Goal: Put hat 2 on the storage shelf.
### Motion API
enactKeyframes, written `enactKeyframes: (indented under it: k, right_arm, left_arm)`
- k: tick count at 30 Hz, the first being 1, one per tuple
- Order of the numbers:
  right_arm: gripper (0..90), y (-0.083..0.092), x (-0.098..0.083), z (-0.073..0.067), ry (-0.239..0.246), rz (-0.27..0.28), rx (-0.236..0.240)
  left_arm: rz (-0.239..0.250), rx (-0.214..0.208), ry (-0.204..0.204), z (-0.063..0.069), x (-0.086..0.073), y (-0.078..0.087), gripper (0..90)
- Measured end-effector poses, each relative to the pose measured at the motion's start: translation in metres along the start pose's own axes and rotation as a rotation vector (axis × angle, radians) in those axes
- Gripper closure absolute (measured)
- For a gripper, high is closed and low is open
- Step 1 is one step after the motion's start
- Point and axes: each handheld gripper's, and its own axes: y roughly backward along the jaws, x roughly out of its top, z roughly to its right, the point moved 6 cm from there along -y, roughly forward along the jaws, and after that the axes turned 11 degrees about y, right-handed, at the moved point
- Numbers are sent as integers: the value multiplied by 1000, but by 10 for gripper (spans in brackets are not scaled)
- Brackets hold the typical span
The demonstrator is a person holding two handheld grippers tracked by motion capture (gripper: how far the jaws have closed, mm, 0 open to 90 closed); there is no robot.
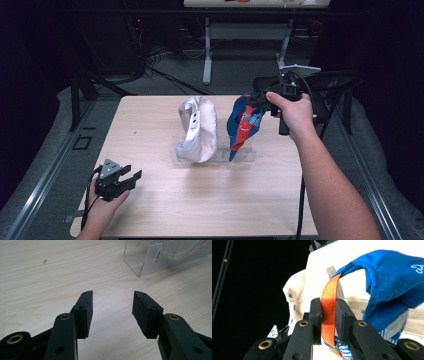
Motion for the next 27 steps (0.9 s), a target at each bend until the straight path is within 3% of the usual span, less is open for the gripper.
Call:
enactKeyframes:
  k: [9, 13, 16, 20, 23, 27]
  right_arm:
    - [765, -4, -10, 12, -5, -16, -41]
    - [694, 1, -15, 15, 12, -16, -65]
    - [651, 5, -18, 19, 39, 3, -119]
    - [600, 11, -25, 25, 70, 18, -153]
    - [568, 14, -32, 29, 129, 17, -222]
    - [544, 18, -46, 33, 185, 17, -269]
  left_arm:
    - [-3, 0, 2, 0, 0, 0, 515]
    - [-1, 1, 4, -1, 0, 0, 516]
    - [-1, 0, 2, 0, 0, 0, 516]
    - [-2, 2, 3, 0, 0, 0, 515]
    - [-1, 1, 3, 0, 0, 0, 515]
    - [-3, 2, -3, 0, -1, 0, 512]
